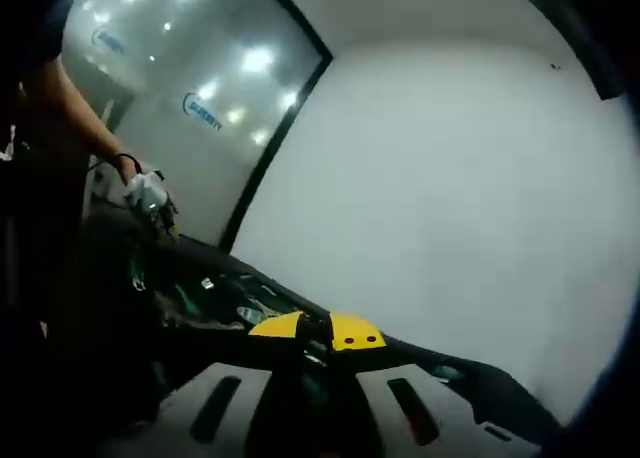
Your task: Pick up the tools and put them into their designated positions in the toolbox.
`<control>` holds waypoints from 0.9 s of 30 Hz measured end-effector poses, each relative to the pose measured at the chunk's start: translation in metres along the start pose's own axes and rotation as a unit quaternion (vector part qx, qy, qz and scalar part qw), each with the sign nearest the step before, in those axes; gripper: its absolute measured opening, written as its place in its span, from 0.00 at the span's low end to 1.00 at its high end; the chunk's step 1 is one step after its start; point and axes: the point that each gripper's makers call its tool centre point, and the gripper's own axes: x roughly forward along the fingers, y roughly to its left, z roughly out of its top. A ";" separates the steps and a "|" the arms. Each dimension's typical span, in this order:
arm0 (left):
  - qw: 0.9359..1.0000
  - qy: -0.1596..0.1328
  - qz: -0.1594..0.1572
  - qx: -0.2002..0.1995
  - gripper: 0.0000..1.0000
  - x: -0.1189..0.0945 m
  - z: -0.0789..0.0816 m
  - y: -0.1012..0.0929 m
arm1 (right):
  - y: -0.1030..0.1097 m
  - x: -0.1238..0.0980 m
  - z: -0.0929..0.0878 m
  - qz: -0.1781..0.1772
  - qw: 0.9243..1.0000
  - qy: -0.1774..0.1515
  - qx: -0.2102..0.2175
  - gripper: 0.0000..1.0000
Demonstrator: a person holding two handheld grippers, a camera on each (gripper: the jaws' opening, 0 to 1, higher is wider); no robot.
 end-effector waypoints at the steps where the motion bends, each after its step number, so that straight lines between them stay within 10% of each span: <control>1: 1.000 0.007 0.009 0.022 0.20 0.007 -0.006 0.006 | 0.001 0.000 -0.002 -0.001 1.000 0.007 -0.010 0.07; 11: 1.000 0.001 0.000 0.011 0.21 0.014 -0.005 0.013 | 0.002 0.000 -0.005 -0.004 0.999 0.019 -0.041 0.07; 27: 0.986 -0.049 0.153 -0.055 0.20 0.023 0.003 0.050 | 0.006 0.002 -0.011 -0.005 0.998 0.030 -0.059 0.07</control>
